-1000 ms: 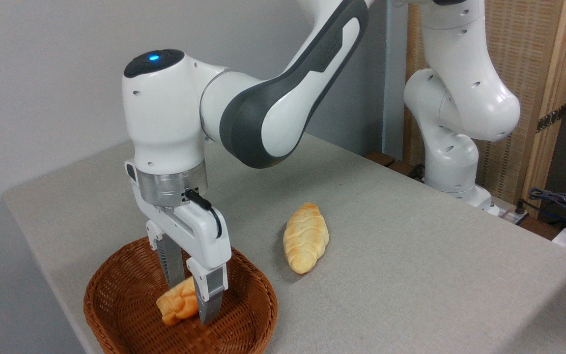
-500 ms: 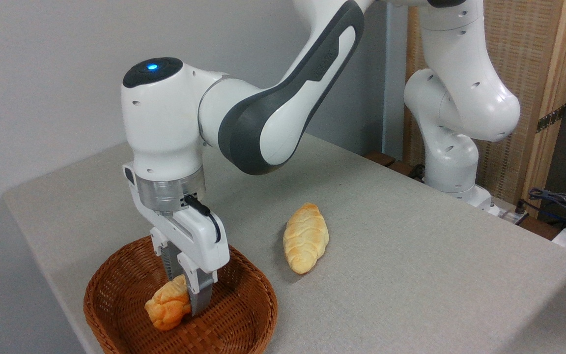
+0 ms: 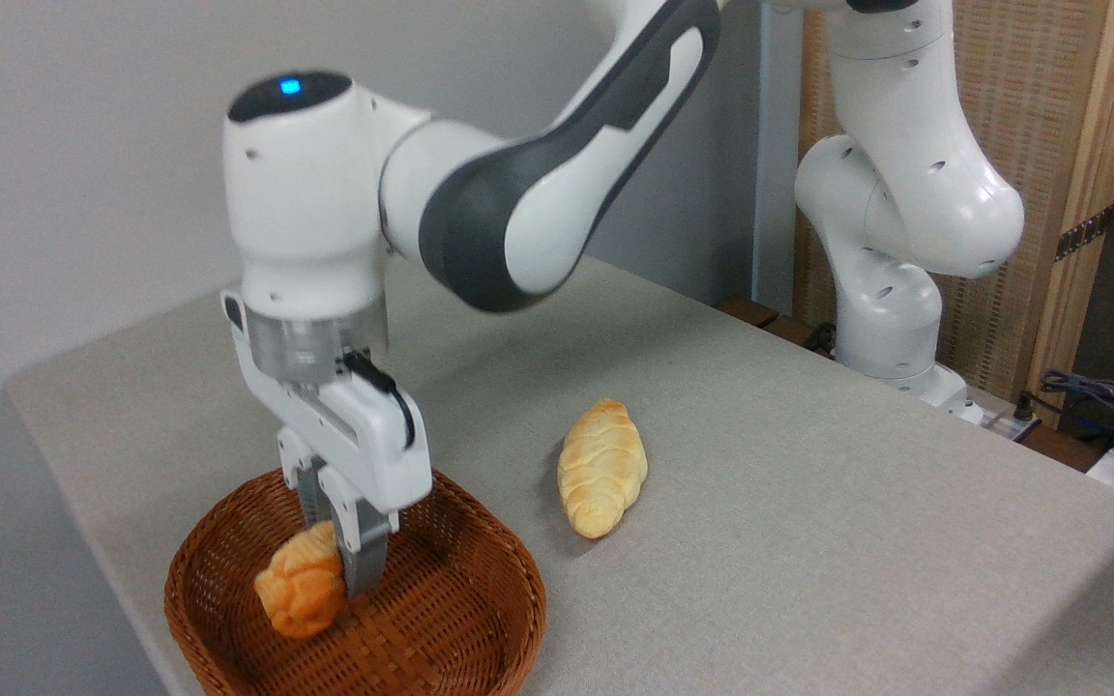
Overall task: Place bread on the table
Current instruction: 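Lift the bun out of the basket and carry it beside the roll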
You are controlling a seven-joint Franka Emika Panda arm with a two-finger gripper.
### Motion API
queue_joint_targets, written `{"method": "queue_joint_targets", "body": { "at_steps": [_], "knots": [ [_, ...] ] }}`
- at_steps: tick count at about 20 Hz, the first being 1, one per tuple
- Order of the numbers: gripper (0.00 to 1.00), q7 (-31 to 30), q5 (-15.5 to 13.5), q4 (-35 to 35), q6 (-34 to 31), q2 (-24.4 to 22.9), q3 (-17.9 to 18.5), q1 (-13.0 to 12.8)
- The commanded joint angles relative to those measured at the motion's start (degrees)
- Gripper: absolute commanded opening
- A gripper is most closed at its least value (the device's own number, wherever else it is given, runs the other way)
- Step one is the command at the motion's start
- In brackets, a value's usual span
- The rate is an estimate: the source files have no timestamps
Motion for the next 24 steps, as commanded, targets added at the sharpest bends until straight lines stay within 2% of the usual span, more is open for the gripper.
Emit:
{"method": "queue_joint_targets", "body": {
  "at_steps": [1,2,4,6,8,11,12,13,16,18,21,24],
  "knots": [
    [0.30,3.60,9.22,2.11,-11.72,-5.92,0.23,-0.20],
    [0.32,5.35,11.09,2.02,-15.25,-7.59,-0.12,-0.29],
    [0.33,7.99,11.46,1.32,-20.62,-11.54,-0.13,-0.46],
    [0.45,8.09,11.11,-1.83,-25.71,-16.89,-0.21,-1.16],
    [0.50,7.83,11.29,-5.44,-28.72,-19.99,-0.22,-4.40],
    [0.54,7.04,11.73,-8.44,-31.54,-20.88,-0.39,-7.58],
    [0.61,6.17,11.64,-8.79,-31.72,-20.79,-1.44,-7.67],
    [0.73,5.55,11.64,-8.79,-31.55,-20.71,-1.79,-7.67],
    [0.86,5.37,11.64,-8.79,-31.54,-20.53,-1.80,-7.67],
    [0.87,5.28,11.64,-8.80,-31.54,-20.36,-1.80,-7.67],
    [1.00,4.75,11.55,-8.79,-31.54,-20.35,-1.88,-7.76],
    [1.00,4.75,11.03,-8.62,-31.37,-20.35,-1.89,-7.76]
  ]
}}
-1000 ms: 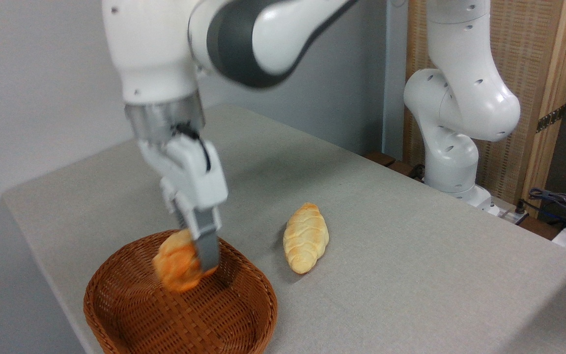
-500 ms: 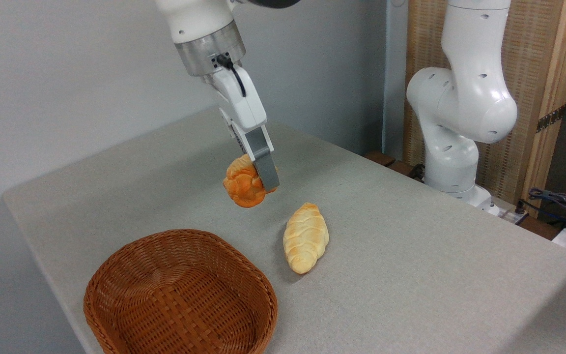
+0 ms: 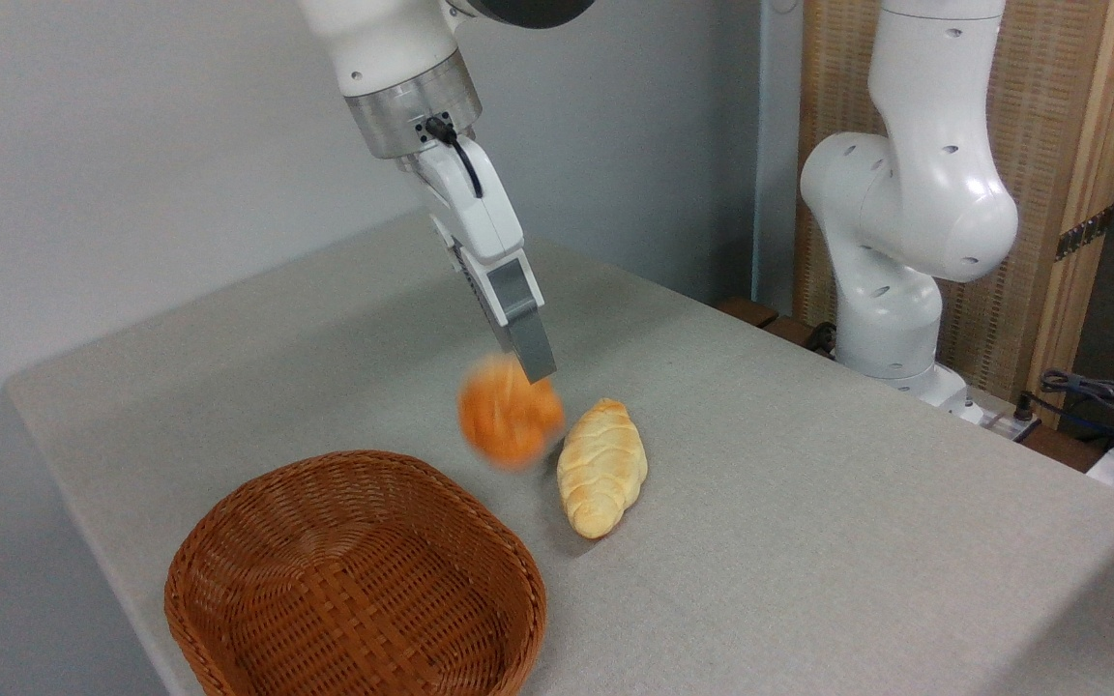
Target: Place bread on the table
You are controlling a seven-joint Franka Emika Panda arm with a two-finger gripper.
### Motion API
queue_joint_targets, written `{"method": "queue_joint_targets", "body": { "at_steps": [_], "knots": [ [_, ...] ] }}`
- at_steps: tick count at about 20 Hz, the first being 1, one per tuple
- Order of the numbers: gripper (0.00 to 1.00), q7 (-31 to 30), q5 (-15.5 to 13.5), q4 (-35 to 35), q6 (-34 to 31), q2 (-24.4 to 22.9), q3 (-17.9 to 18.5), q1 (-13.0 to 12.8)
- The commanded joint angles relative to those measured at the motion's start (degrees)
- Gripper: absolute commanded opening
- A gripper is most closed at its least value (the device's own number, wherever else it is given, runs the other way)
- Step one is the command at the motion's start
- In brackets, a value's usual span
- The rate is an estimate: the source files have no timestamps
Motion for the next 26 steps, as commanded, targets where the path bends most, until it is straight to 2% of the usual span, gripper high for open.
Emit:
{"method": "queue_joint_targets", "body": {
  "at_steps": [1,5,6,8,10,13,14,15,16,17,22,24,26],
  "knots": [
    [1.00,-1.41,0.43,0.03,-0.18,-0.48,-0.01,-0.31],
    [1.00,-1.67,0.08,0.56,0.35,-0.48,0.17,-0.22],
    [1.00,-2.10,-1.05,1.69,0.44,-0.48,0.26,-0.22],
    [1.00,-3.94,-5.61,3.63,1.93,-0.48,0.96,0.04],
    [1.00,-7.19,-8.52,5.21,3.51,-0.39,2.27,0.39],
    [1.00,-7.73,-9.24,10.04,3.51,1.10,2.28,0.57],
    [1.00,-7.91,-10.28,12.40,2.82,2.49,2.28,0.74],
    [1.00,-7.91,-12.12,13.47,2.73,3.29,1.41,3.96],
    [1.00,-7.82,-13.35,14.96,2.72,4.26,1.14,5.39],
    [1.00,-8.17,-13.98,16.19,2.72,4.96,1.14,5.49],
    [1.00,-9.04,-13.54,16.47,2.99,6.28,0.70,5.75],
    [1.00,-8.44,-13.54,16.56,3.16,6.20,0.17,7.68],
    [1.00,-8.26,-12.84,16.56,2.90,6.20,-3.24,9.96]
  ]
}}
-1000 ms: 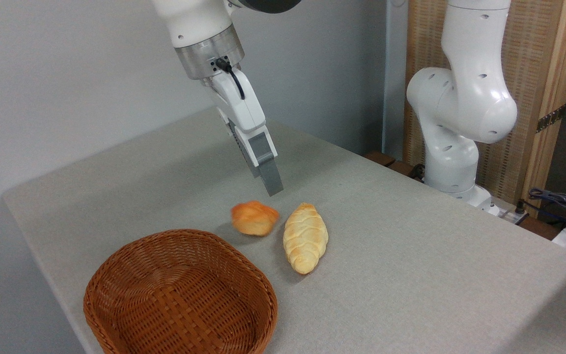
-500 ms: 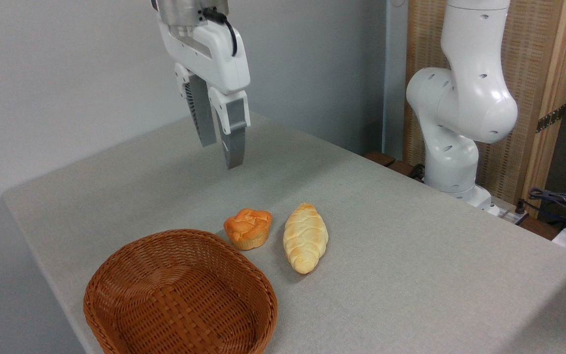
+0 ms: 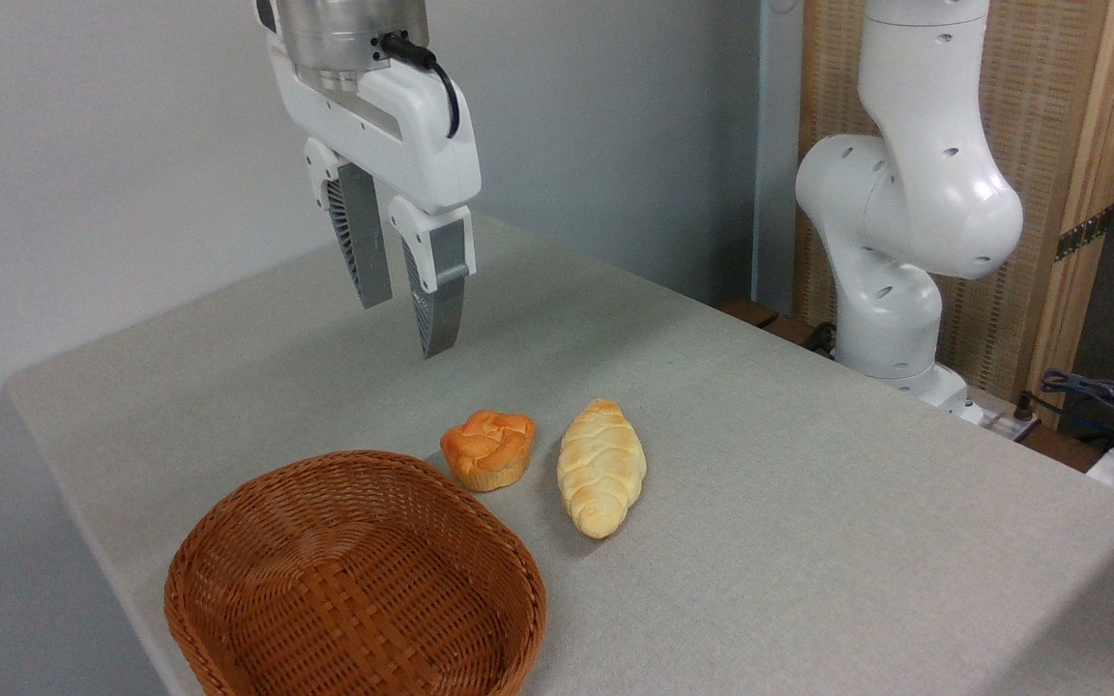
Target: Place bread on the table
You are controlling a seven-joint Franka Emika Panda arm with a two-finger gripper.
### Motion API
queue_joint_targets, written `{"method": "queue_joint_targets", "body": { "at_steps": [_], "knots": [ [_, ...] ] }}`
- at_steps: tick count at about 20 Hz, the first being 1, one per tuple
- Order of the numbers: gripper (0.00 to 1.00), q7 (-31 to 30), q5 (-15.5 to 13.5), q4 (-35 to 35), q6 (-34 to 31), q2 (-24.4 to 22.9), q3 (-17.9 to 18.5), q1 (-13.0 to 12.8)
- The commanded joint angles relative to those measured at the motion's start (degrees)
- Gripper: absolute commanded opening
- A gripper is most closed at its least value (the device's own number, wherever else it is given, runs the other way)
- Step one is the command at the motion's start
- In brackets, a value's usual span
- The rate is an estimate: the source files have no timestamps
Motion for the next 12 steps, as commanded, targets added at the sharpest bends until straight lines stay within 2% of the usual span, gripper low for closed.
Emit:
{"method": "queue_joint_targets", "body": {
  "at_steps": [1,2,5,12],
  "knots": [
    [1.00,-0.42,0.09,1.20,-0.55,0.42,-3.70,3.26],
    [1.00,-0.51,0.35,1.20,-0.64,0.42,-3.70,3.26],
    [1.00,-0.77,3.78,1.20,-0.73,0.42,-3.96,3.26],
    [1.00,-0.86,3.96,1.20,-0.73,0.42,-4.05,3.17]
  ]
}}
